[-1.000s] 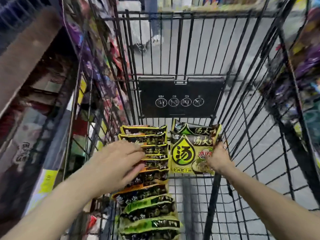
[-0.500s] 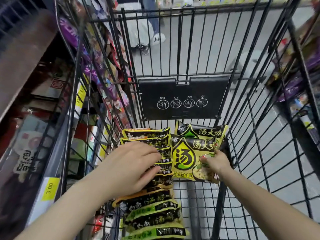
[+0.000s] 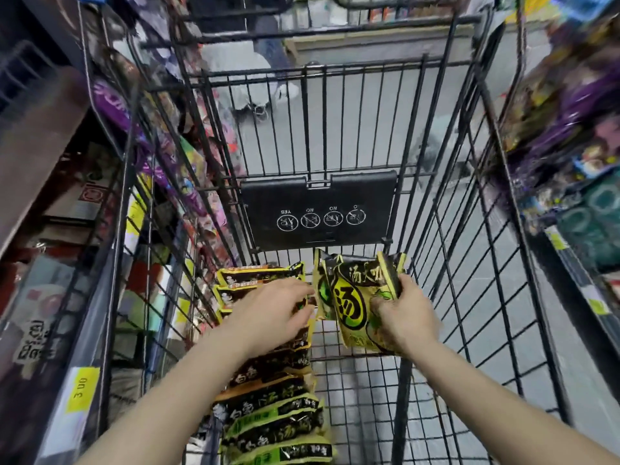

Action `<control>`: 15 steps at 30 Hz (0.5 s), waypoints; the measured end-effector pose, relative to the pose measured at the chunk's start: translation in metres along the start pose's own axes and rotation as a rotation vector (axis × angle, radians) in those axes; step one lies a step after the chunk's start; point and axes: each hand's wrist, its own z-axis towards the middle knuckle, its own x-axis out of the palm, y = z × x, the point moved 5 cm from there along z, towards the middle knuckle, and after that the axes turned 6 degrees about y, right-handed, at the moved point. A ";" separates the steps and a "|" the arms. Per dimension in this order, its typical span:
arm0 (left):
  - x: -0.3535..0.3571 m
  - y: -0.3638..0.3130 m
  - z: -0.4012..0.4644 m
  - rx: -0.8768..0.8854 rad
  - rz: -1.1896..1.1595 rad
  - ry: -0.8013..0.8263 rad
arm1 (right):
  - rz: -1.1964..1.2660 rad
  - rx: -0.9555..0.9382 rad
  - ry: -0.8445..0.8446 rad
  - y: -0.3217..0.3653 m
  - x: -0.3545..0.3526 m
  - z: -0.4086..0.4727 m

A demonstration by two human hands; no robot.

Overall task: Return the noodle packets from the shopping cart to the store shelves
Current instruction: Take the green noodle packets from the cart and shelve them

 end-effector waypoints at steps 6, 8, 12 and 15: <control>0.023 -0.003 0.039 -0.199 -0.383 0.082 | 0.028 -0.141 -0.043 0.032 -0.071 -0.023; 0.031 -0.012 0.057 -0.248 -0.535 0.073 | -0.007 -0.207 -0.076 0.039 -0.097 -0.033; 0.062 -0.007 0.085 -0.427 -0.855 0.056 | -0.032 -0.275 -0.149 0.046 -0.126 -0.045; 0.086 -0.002 0.104 -0.571 -1.024 0.025 | 0.012 -0.294 -0.170 0.040 -0.135 -0.047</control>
